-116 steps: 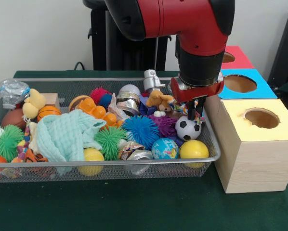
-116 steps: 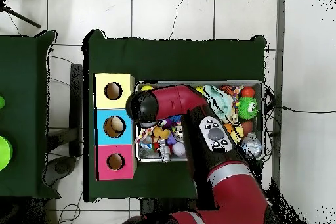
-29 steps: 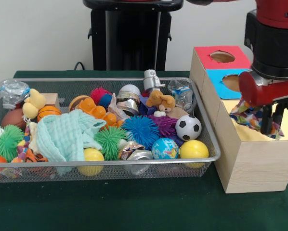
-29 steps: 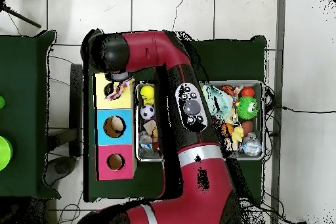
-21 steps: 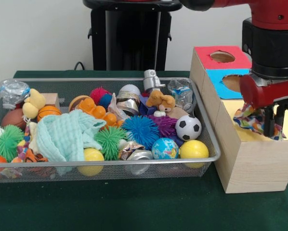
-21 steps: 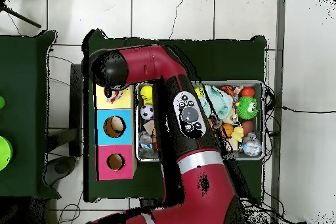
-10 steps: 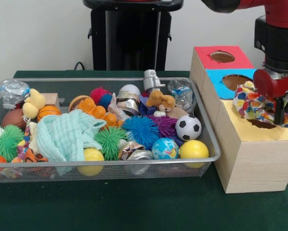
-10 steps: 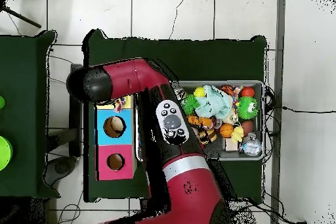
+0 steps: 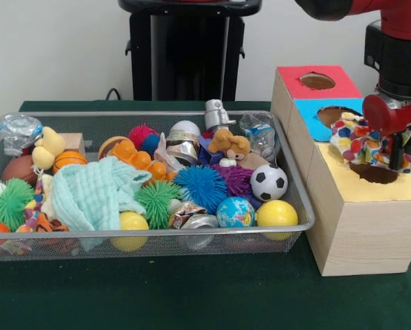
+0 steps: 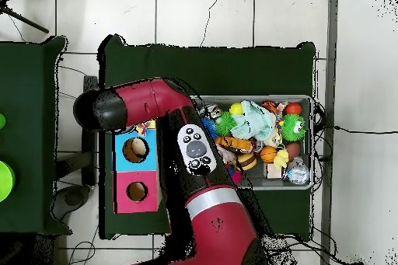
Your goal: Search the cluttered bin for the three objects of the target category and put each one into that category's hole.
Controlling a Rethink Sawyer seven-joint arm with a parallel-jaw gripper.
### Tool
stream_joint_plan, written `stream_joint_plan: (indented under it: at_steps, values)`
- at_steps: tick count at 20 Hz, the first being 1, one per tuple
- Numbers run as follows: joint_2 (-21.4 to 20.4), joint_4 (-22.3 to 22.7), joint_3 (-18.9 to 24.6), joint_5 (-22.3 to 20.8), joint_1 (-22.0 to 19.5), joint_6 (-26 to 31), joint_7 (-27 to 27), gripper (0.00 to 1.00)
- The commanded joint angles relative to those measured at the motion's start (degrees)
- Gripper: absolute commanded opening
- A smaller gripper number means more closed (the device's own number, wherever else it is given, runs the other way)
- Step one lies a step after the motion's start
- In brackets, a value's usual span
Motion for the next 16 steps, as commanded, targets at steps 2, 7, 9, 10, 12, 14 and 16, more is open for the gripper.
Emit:
stream_joint_plan:
  at_steps: [2, 7, 9, 10, 12, 14, 16]
  values:
    - [4.0, -2.1, -1.8, -4.2, -1.8, -1.8, 0.1, 0.0]
    - [7.1, -8.3, -0.7, -5.3, -2.3, -0.7, -3.4, 0.0]
    - [7.4, -8.9, -0.6, -5.3, -2.4, -0.3, -3.3, 0.0]
    - [7.4, -8.7, -0.6, -5.4, -2.5, -0.6, -3.2, 0.0]
    - [7.8, -8.9, -0.5, -5.4, -2.7, 0.1, -3.8, 0.0]
    - [8.0, -8.7, -0.4, -5.6, -3.1, 0.6, -4.7, 0.0]
    - [8.3, -8.7, -0.2, -5.8, -3.5, 1.8, -6.0, 0.0]
